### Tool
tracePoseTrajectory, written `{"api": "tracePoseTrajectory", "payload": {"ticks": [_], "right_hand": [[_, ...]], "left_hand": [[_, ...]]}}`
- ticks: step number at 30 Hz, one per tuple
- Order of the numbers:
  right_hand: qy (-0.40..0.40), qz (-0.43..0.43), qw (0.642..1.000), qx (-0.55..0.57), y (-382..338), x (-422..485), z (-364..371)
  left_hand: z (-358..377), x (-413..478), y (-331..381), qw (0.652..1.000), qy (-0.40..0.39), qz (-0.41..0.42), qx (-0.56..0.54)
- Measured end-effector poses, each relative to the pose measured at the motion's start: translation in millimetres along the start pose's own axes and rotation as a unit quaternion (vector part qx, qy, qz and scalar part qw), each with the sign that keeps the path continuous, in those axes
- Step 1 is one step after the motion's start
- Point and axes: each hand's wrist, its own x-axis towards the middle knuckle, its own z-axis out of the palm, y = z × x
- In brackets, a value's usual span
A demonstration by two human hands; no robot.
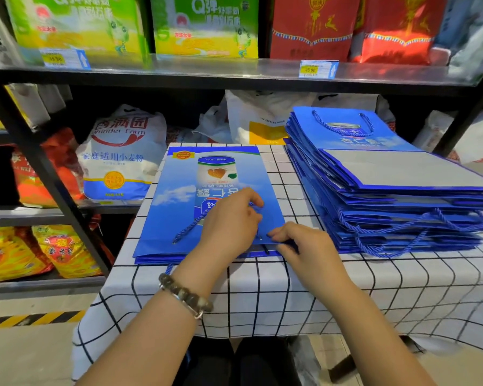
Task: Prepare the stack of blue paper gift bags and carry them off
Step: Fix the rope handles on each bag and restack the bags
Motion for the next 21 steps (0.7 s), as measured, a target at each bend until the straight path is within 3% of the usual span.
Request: {"api": "tracePoseTrajectory", "payload": {"ticks": [3, 9, 12, 15, 18, 21], "right_hand": [[0.001, 0.004, 1.000, -0.001, 2, -1, 0], [-0.004, 0.018, 1.000, 0.004, -2, 0, -2], [0.078, 0.013, 0.996, -0.031, -6, 3, -5], [0.115, 0.086, 0.988, -0.060, -18, 7, -12], [0.128, 0.091, 0.988, 0.015, -33, 13, -16], [0.145, 0.025, 0.979, 0.138, -47, 15, -15]], "left_hand": [[-2, 5, -2, 0.999, 0.024, -0.003, -0.032], [-3, -9, -9, 0.998, -0.035, 0.025, 0.045], [-13, -24, -11, 0.992, -0.073, 0.062, 0.081], [-16, -35, -11, 0.982, -0.085, 0.097, 0.135], [-10, -37, -14, 0.980, -0.037, 0.106, 0.164], [-4, -38, -15, 0.992, 0.012, 0.101, 0.076]]}}
